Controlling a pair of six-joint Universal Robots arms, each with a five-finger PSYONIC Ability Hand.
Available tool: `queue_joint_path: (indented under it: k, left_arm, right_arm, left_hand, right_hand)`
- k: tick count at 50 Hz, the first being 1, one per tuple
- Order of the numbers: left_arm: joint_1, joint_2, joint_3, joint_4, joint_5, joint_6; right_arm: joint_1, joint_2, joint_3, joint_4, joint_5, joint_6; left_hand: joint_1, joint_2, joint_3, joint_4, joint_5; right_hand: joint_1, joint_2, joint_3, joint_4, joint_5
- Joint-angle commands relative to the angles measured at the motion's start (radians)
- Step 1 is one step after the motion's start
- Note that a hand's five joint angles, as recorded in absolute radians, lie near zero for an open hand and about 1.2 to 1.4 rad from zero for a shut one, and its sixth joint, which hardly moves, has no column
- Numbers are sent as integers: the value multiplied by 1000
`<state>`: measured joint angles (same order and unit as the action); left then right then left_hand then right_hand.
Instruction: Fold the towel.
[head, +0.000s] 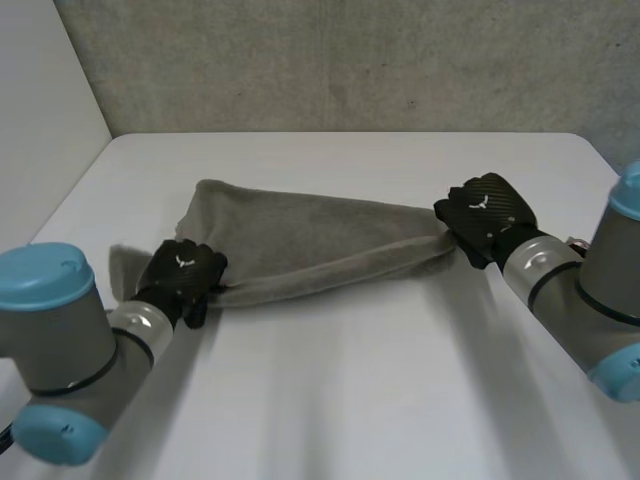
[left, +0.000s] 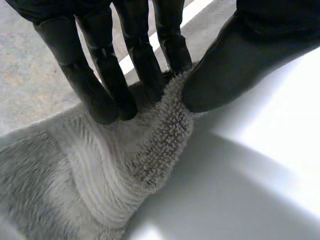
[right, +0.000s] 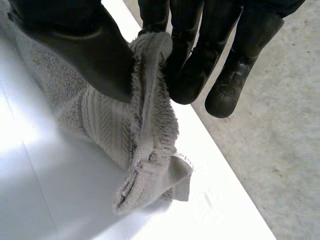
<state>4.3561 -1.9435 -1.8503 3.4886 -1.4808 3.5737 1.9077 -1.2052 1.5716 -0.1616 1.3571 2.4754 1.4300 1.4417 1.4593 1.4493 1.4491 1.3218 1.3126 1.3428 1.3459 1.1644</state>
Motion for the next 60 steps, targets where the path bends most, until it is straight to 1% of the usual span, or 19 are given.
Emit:
queue_joint_path:
  k: [1,2,7,11,13,18,23,30,37,43,45,46,48,49,51,52,53,57,60]
  left_arm:
    - [-69,80,-30,-63,-4,-7]
    - [-72,86,-33,-72,-7,-6]
    - [-66,110,-26,-76,-1,-3]
    - [-52,121,-17,-74,0,4]
    - [-15,129,-7,-74,2,4]
    - [31,130,-1,-80,5,7]
    - [85,129,-13,-146,7,7]
    - [112,130,-50,-223,37,5]
    - [149,123,-76,-221,59,5]
    - [152,113,-75,-212,57,5]
    - [155,103,-67,-178,56,7]
    - [155,103,-67,-178,56,7]
    - [155,74,-56,-126,48,10]
    - [155,74,-56,-126,48,10]
    - [155,61,-34,-99,45,22]
    - [155,61,-33,-99,45,22]
    - [157,61,-23,-100,45,30]
    - [166,70,-13,-105,45,31]
    - [180,123,-13,-105,51,30]
  right_arm:
    - [-18,-36,62,-10,2,4]
    - [-18,-36,62,-10,2,4]
    - [-21,-27,85,-15,-1,7]
    - [-22,-23,113,-42,-1,17]
    - [-22,-25,123,-56,-1,19]
    - [-21,-25,142,-70,-1,19]
    - [-21,-23,151,-73,-1,20]
    - [-22,-23,153,-73,-3,20]
    - [-24,-23,153,-73,-3,20]
    - [-26,-19,153,-73,1,22]
    - [-30,-19,153,-67,2,23]
    - [-30,-19,153,-67,2,23]
    - [-39,-20,148,-59,4,23]
    - [-39,-20,148,-59,4,23]
    - [-45,-22,142,-58,4,23]
    - [-45,-22,142,-58,4,23]
    - [-50,-25,139,-56,4,22]
    - [-75,-42,127,-30,2,22]
    - [-101,-83,108,27,-9,27]
  left_hand:
    - [-563,-574,-592,-582,-756]
    - [-722,-733,-751,-741,-915]
    - [-835,-846,-864,-854,-1028]
    - [-835,-846,-864,-854,-1028]
    - [-844,-855,-873,-863,-1037]
    - [-852,-864,-882,-872,-1046]
    - [-855,-867,-885,-875,-1049]
    - [-838,-849,-867,-857,-1031]
    - [-838,-849,-867,-857,-1031]
    - [-832,-844,-861,-851,-1026]
    - [-715,-727,-745,-735,-909]
    - [-714,-726,-744,-734,-908]
    - [-469,-481,-499,-489,-663]
    - [-468,-480,-497,-487,-661]
    - [-120,-132,-150,-140,-314]
    - [-119,-130,-148,-138,-312]
    - [-35,-46,-64,-54,-228]
    - [-34,-45,-63,-53,-227]
    - [-34,-45,-63,-53,-227]
  right_hand:
    - [74,84,54,50,57]
    - [74,84,54,50,57]
    - [74,84,54,50,57]
    - [74,84,54,50,57]
    - [74,84,54,50,57]
    - [74,84,54,50,57]
    - [74,84,54,50,57]
    - [74,84,54,50,57]
    - [74,84,54,50,57]
    - [74,84,54,50,57]
    - [74,84,54,50,57]
    - [74,84,54,50,57]
    - [74,84,54,50,57]
    - [74,84,54,50,57]
    - [74,84,54,50,57]
    - [74,84,54,50,57]
    - [74,84,54,50,57]
    - [74,84,54,50,57]
    - [74,84,54,50,57]
